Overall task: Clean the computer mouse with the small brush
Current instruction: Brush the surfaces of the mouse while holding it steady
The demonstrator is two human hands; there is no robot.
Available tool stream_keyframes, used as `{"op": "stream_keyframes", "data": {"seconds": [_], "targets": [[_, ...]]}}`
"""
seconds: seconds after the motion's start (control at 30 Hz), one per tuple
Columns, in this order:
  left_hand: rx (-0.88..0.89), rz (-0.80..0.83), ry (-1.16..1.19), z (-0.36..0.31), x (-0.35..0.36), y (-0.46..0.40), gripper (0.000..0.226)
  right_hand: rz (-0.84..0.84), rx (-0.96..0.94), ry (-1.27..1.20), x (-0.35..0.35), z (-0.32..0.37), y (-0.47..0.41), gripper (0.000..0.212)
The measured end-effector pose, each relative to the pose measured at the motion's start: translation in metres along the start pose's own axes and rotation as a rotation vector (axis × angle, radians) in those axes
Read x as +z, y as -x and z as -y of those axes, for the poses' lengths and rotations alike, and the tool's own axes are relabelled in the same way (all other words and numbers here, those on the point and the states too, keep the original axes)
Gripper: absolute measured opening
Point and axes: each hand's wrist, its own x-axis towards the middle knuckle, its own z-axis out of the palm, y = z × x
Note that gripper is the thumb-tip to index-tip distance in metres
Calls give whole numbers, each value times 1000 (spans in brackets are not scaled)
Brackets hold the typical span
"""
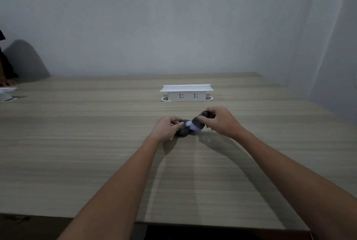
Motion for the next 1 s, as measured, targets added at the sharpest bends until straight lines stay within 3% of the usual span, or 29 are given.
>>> {"op": "stream_keyframes", "data": {"seconds": [0.07,0.2,0.37,0.47,0.53,0.67,0.83,1.0], "targets": [[-3,-22,19,1,1,-1,31,79,-16,2,0,1,3,16],[-39,-38,80,3,3,-4,32,-14,-52,188,-2,-7,-3,18],[-38,-38,97,5,3,-8,32,122,-84,51,1,3,-1,16],[-45,-40,101,5,4,-9,33,10,-71,221,3,-6,-7,19],[-38,-40,100,5,4,-10,33,-17,-60,192,1,-5,-8,19],[-29,-36,109,7,5,-11,33,158,-102,42,1,10,-5,20],[-28,-42,85,3,5,-10,31,-9,-46,254,-1,-4,-16,21],[-19,-46,90,5,6,-13,30,169,-86,89,1,9,-14,24]]}}
